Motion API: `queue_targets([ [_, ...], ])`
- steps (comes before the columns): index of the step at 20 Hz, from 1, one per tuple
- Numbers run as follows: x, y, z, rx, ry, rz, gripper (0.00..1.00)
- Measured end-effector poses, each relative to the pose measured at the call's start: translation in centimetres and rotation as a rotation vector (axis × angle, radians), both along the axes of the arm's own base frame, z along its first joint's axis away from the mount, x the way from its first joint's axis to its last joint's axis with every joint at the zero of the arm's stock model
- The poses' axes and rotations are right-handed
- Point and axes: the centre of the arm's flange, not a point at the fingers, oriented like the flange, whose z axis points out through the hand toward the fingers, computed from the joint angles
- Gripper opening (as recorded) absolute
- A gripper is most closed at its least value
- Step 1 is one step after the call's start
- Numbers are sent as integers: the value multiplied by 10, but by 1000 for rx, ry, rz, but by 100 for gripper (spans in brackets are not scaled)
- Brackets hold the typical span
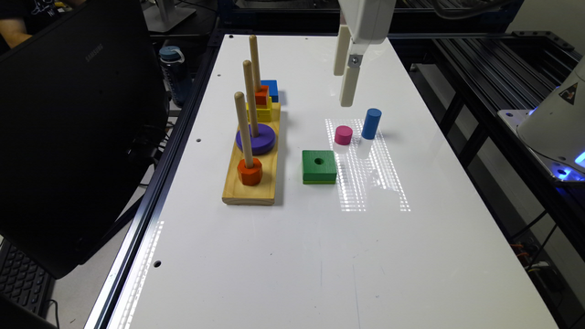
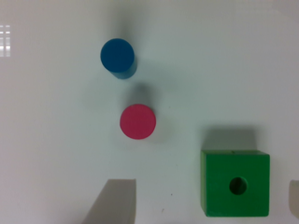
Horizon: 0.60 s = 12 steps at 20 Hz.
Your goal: Pick up green block.
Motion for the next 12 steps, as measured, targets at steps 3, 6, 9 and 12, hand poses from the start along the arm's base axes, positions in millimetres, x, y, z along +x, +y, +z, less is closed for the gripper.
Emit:
queue_targets([
  [3,3,12,2,2,-5,1,100],
  [6,7,21,1,3,-6,0,100],
  [9,12,25,1,5,-8,0,100],
  [12,18,33,0,8,-10,0,100],
])
